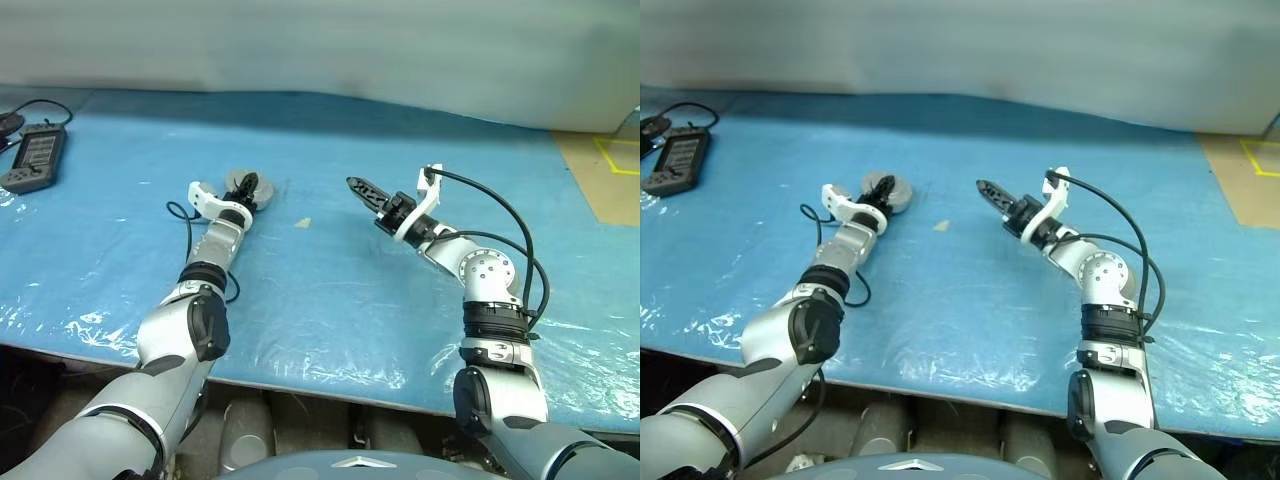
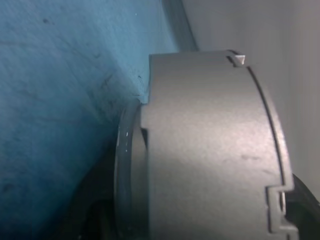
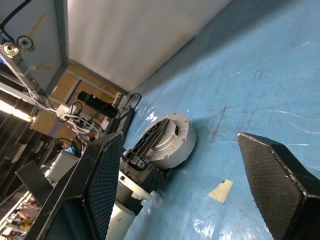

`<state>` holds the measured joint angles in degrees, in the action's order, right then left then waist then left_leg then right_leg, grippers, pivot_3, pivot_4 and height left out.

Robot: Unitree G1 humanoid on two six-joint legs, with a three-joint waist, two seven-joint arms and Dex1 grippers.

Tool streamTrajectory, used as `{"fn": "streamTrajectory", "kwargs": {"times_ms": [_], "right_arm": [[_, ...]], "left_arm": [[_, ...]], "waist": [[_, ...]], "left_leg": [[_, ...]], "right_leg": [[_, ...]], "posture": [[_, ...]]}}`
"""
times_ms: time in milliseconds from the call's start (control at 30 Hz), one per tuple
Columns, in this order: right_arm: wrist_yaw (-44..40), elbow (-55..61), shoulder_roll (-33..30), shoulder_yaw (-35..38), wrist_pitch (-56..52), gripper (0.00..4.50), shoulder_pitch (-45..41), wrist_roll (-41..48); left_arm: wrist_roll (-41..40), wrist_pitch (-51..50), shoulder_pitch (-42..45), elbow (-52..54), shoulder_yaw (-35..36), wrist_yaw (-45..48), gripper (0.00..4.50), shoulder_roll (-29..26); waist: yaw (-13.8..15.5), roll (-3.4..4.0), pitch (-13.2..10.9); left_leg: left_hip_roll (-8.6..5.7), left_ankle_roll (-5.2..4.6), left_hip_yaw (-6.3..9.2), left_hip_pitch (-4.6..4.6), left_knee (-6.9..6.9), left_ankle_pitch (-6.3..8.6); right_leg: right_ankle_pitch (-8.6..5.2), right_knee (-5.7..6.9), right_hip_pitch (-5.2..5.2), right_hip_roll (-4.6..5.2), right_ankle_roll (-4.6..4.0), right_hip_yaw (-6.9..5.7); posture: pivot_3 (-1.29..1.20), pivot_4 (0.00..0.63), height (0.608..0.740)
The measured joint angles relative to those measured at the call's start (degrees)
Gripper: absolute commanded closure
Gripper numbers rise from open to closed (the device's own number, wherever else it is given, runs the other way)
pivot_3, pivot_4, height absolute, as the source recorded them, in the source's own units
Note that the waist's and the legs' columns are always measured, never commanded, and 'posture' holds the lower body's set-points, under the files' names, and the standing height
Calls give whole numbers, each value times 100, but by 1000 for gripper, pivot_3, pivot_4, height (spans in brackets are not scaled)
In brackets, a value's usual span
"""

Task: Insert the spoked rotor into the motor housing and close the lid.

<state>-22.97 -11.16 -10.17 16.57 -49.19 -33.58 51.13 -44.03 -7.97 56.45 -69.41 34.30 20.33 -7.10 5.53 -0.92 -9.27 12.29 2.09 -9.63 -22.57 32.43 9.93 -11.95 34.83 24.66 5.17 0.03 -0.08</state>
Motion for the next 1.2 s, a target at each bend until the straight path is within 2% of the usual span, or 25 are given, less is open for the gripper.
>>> {"fn": "streamTrajectory", "kwargs": {"times_ms": [67,100,367,667,767,933,1067,1200], "right_arm": [[2,16,4,-3,0,609,0,-13],[2,24,4,-3,0,609,1,-20],[-8,44,-15,-5,0,609,1,-75],[-180,5,-3,-121,122,609,-50,-310],[-383,6,-13,-255,433,609,-48,-548],[-995,27,-109,-771,2062,609,224,-1631],[-1545,-244,-529,-969,2695,609,232,-2109],[-1922,-628,-950,-1169,3428,609,232,-2712]], "left_arm": [[131,0,61,-15,-10,-36,180,-26],[168,0,75,-15,-12,-38,49,-27],[300,18,-276,346,16,-2,49,-338],[606,-354,-1582,2218,-317,90,49,-637],[996,-290,-2020,2858,-771,291,49,-687],[1685,275,-2595,3993,-1684,1111,49,-859],[2010,616,-2779,4791,-2330,1985,49,-1119],[2278,752,-2856,5124,-2924,2666,49,-1267]], "waist": [[-3,0,0],[-4,0,0],[-35,1,0],[1,1,0],[-3,1,0],[-5,0,0],[-13,0,0],[-23,0,-1]], "left_leg": [[0,0,0,7,1,0],[0,0,0,12,2,0],[10,1,-4,55,1,0],[12,1,-6,44,-2,1],[17,1,-6,43,-2,1],[23,2,-6,38,-5,1],[23,1,-13,44,-4,1],[25,1,-23,52,-4,1]], "right_leg": [[0,2,-3,1,0,2],[0,2,-8,1,0,3],[-3,-2,-36,0,-9,8],[-14,-7,-36,4,-27,2],[-14,-11,-36,3,-28,1],[-15,-14,-35,1,-29,-5],[-16,-13,-34,1,-31,0],[-19,-11,-34,0,-35,5]], "posture": [[0,150,740],[0,150,740],[0,150,740],[0,150,740],[0,150,740],[0,150,740],[0,150,740],[0,150,740]]}}
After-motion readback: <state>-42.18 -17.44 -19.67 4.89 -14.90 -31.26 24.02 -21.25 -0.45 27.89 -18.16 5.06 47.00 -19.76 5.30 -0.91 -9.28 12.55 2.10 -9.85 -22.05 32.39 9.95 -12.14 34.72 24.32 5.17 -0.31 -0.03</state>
